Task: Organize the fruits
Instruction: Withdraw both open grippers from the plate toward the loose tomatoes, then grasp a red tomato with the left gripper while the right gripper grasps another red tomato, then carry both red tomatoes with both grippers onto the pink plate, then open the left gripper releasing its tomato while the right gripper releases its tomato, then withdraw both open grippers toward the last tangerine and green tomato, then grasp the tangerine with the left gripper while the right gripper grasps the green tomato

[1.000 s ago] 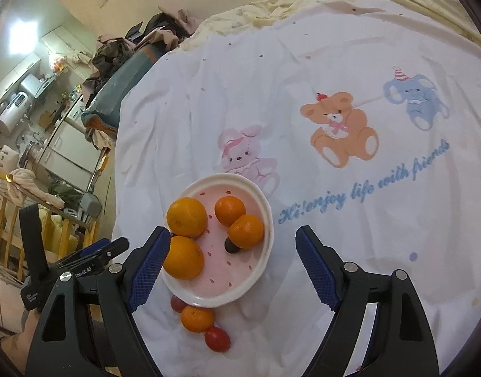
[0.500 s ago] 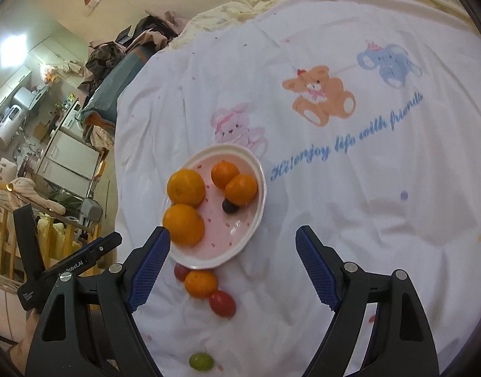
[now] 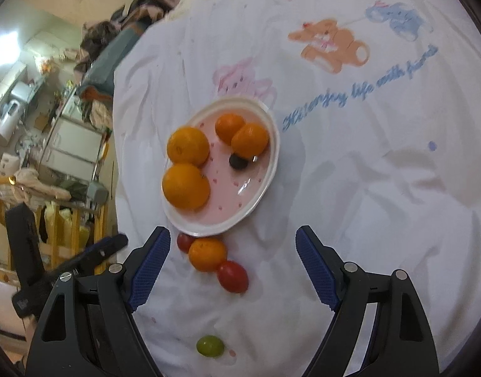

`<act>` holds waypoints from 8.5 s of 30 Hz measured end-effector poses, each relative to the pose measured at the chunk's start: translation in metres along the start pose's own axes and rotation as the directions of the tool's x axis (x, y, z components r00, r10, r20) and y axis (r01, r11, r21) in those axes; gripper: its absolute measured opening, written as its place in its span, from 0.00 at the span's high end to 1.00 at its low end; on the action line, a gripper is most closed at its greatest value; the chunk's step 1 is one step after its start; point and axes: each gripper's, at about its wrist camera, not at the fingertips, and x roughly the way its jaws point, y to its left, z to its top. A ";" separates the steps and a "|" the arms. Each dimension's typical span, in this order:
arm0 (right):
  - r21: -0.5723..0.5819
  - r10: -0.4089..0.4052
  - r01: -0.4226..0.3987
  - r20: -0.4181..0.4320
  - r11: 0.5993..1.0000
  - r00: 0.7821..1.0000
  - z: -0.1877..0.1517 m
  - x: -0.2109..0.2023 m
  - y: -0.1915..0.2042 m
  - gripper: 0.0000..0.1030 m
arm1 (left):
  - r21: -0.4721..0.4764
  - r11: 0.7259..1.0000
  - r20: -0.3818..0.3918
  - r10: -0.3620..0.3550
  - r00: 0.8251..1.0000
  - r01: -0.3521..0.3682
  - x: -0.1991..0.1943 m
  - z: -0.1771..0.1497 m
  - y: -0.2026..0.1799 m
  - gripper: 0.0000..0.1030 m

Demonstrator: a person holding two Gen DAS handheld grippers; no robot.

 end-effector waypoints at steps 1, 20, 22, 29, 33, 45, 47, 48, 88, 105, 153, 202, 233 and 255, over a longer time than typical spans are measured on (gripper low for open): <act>-0.019 -0.003 0.002 -0.025 1.000 1.000 -0.003 0.008 0.004 0.18 | -0.011 1.000 -0.007 0.000 1.000 0.000 0.002 0.001 0.002 0.34; -0.280 -0.092 0.027 -0.220 0.960 0.971 -0.021 0.096 0.052 0.21 | -0.065 0.998 -0.056 -0.028 0.998 0.024 0.011 0.004 0.006 0.34; -0.279 -0.089 0.023 -0.225 0.960 0.970 -0.022 0.097 0.052 0.21 | -0.057 0.998 -0.060 -0.028 0.998 0.025 0.012 0.003 0.005 0.34; -0.382 -0.186 0.080 -0.250 0.921 0.950 -0.034 0.097 0.055 0.29 | -0.061 0.998 -0.066 -0.022 0.998 0.018 0.015 0.004 0.006 0.34; -0.433 -0.251 0.134 -0.226 0.891 0.941 -0.041 0.093 0.056 0.56 | -0.068 0.998 -0.070 -0.012 0.997 0.007 0.018 0.005 0.010 0.34; -0.268 -0.155 0.108 -0.163 0.957 0.974 -0.020 0.038 0.023 0.69 | -0.007 0.995 -0.147 -0.102 0.984 0.102 0.049 -0.001 -0.017 0.50; -0.232 -0.134 0.098 -0.141 0.968 0.981 -0.016 0.027 0.016 0.69 | -0.018 0.991 -0.170 -0.134 0.976 0.133 0.056 -0.002 -0.024 0.54; -0.220 -0.129 0.098 -0.132 0.971 0.983 -0.015 0.023 0.014 0.69 | -0.019 0.990 -0.177 -0.143 0.974 0.142 0.059 -0.002 -0.027 0.55; -0.148 -0.074 0.072 -0.012 0.986 0.997 0.000 -0.018 0.011 0.69 | 0.154 0.988 0.011 0.023 1.000 -0.024 0.016 -0.024 -0.026 0.78; -0.154 0.093 -0.058 0.234 0.986 0.968 0.024 -0.082 0.026 0.69 | 0.142 0.989 0.205 0.015 0.979 -0.045 -0.056 0.024 -0.039 0.78; -0.133 0.035 -0.034 0.011 0.991 0.999 0.096 0.033 0.000 0.69 | 0.275 0.956 0.086 -0.130 0.988 0.102 0.041 0.088 -0.090 0.77; 0.011 0.108 -0.109 0.048 0.994 0.993 0.104 0.022 -0.022 0.33 | 0.270 0.962 0.107 -0.077 0.991 0.045 0.043 0.087 -0.085 0.33; 0.030 0.080 -0.085 0.133 0.996 0.988 0.024 -0.049 -0.016 0.27 | 0.121 0.990 0.066 -0.079 0.995 0.071 -0.003 -0.007 -0.034 0.33; 0.118 -0.008 -0.004 0.097 0.993 0.995 -0.003 -0.052 -0.052 0.26 | 0.323 0.946 -0.116 0.001 0.993 0.037 0.073 -0.040 -0.100 0.61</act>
